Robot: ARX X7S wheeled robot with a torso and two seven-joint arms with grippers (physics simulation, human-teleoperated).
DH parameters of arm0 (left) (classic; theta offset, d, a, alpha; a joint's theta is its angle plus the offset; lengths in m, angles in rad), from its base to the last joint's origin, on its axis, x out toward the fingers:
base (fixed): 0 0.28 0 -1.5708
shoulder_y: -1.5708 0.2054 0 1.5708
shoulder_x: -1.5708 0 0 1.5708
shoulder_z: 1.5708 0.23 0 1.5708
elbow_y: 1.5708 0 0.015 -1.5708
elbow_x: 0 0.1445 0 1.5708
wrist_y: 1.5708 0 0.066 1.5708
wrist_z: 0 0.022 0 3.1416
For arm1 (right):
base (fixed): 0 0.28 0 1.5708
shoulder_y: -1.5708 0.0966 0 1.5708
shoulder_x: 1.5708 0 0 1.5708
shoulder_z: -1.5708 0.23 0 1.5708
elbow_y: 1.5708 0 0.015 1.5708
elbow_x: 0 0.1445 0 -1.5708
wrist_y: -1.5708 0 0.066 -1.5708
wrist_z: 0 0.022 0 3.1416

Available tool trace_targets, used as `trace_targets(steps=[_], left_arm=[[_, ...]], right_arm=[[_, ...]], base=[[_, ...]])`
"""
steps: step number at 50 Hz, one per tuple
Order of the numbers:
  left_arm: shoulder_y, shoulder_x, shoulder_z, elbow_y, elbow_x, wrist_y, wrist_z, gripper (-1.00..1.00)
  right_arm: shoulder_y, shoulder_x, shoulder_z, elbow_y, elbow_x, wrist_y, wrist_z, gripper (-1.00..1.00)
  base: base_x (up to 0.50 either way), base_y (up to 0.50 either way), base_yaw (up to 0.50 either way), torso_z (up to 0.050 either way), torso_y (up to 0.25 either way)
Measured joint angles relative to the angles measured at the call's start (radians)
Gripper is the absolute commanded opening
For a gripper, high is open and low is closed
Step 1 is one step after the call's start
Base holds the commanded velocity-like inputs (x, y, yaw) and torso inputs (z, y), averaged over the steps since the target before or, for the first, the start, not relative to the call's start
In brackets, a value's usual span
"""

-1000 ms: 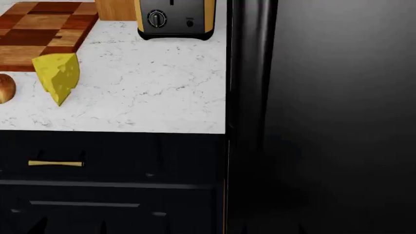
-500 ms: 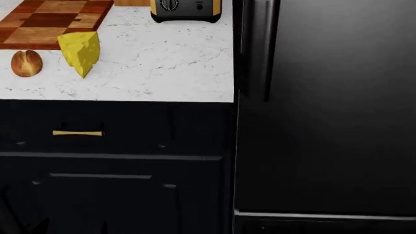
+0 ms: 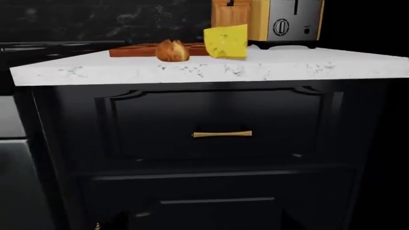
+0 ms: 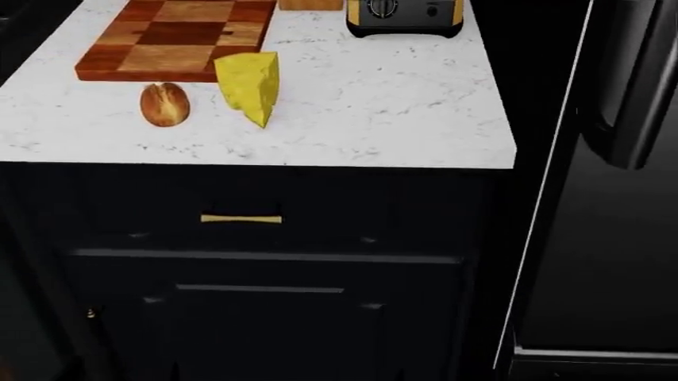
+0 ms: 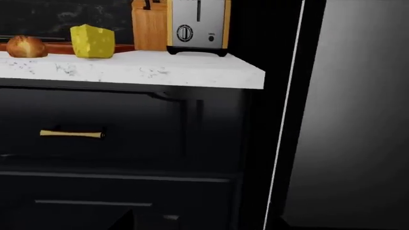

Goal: Place the bread and cheese on the cutting board.

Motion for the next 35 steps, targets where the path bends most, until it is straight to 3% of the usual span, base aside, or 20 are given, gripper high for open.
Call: trace_targets(steps=[14,20,28,35], left_arm=[[-0.002,-0.015,0.017,-0.001,-0.019,-0.002,-0.012,1.00],[-0.002,-0.023,0.020,0.003,-0.027,-0.003,-0.019,1.00],[-0.003,-0.026,0.029,0.002,-0.035,-0.003,-0.026,1.00],[-0.008,-0.032,0.035,-0.002,-0.036,-0.010,-0.037,1.00]], right_arm=[[0.004,0.010,-0.017,0.006,0.018,-0.008,0.011,1.00],[-0.002,0.012,-0.026,-0.018,0.019,0.002,0.023,1.00],[0.000,0.021,-0.038,-0.031,0.014,0.028,0.037,1.00],[-0.003,0.023,-0.040,-0.035,0.027,0.026,0.043,1.00]], base=[[0.01,0.50,0.00,0.000,0.000],[0.00,0.00,0.00,0.000,0.000],[0.19,0.47,0.00,0.000,0.000],[0.10,0.00,0.00,0.000,0.000]])
